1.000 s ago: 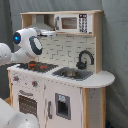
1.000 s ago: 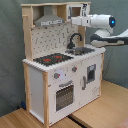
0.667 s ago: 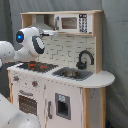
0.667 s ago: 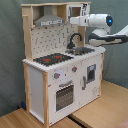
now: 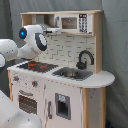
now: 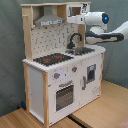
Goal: Play with the kitchen
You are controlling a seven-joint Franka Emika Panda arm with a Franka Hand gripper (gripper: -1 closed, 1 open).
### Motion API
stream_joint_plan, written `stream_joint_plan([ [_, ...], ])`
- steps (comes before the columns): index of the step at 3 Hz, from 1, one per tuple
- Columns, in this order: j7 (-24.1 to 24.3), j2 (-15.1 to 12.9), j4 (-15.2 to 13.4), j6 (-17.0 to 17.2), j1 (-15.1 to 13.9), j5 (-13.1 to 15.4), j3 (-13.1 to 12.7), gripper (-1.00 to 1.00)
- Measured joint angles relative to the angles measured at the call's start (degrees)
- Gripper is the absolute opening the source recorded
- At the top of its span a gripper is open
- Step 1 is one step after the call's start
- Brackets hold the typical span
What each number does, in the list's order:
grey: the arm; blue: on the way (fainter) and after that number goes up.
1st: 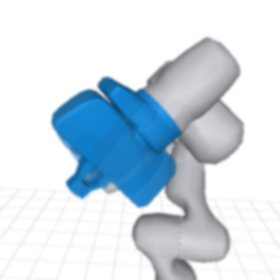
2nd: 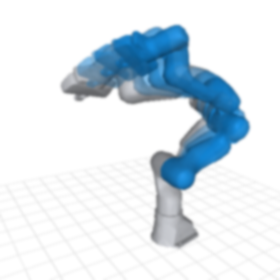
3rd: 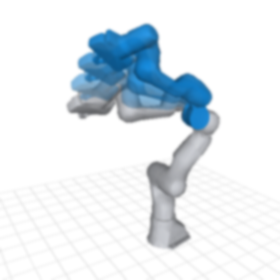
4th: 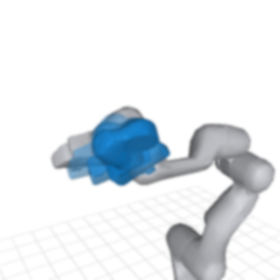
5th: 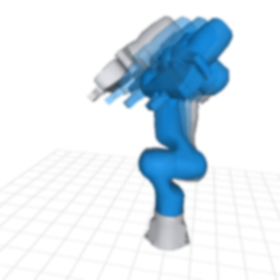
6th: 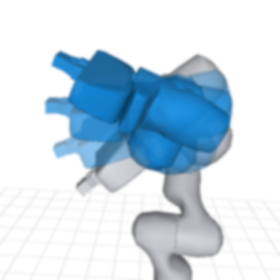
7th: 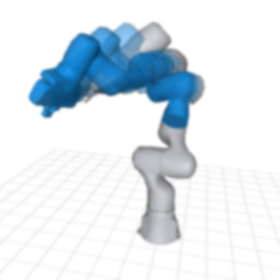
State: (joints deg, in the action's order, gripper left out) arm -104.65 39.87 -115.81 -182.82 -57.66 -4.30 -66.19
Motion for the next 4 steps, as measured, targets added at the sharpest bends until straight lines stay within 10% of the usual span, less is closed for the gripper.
stream_joint_plan([
  [3, -0.49, 0.0, 7.76, 4.84, -9.91, -0.08, -5.78, 1.0],
  [4, -0.48, 0.0, 7.77, 4.84, -9.91, -0.08, -5.78, -1.0],
])
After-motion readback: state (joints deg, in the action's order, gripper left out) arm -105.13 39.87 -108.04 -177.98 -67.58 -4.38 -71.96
